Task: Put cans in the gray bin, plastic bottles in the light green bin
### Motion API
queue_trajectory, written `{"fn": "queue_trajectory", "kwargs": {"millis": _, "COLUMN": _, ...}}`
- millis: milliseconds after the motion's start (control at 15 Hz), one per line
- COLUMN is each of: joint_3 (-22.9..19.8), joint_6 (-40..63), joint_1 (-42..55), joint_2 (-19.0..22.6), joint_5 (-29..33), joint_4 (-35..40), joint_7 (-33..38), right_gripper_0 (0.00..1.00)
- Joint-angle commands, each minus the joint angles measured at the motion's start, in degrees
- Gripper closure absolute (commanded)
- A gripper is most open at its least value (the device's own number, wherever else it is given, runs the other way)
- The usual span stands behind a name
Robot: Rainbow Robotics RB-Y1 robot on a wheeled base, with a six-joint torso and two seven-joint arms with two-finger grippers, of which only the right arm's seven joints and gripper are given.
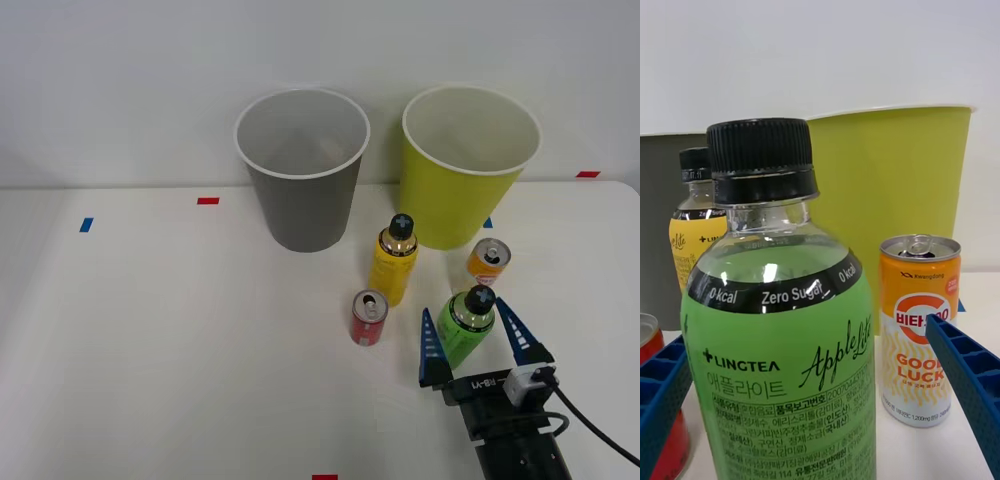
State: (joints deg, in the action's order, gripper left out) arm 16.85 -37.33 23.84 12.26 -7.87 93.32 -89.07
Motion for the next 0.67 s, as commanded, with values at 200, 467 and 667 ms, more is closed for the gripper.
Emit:
{"fn": "queue_trajectory", "kwargs": {"millis": 200, "joint_3": 0.3, "joint_6": 0.0, "joint_1": -0.6, "joint_2": 0.9, "joint_5": -1.0, "joint_4": 0.0, "joint_7": -0.9, "right_gripper_0": 0.00}}
{"fn": "queue_trajectory", "kwargs": {"millis": 467, "joint_3": 0.5, "joint_6": 0.2, "joint_1": -0.9, "joint_2": 1.6, "joint_5": -2.1, "joint_4": 0.0, "joint_7": -1.5, "right_gripper_0": 0.00}}
{"fn": "queue_trajectory", "kwargs": {"millis": 667, "joint_3": 0.6, "joint_6": 0.2, "joint_1": -0.8, "joint_2": 2.0, "joint_5": -2.3, "joint_4": 0.0, "joint_7": -2.4, "right_gripper_0": 0.13}}
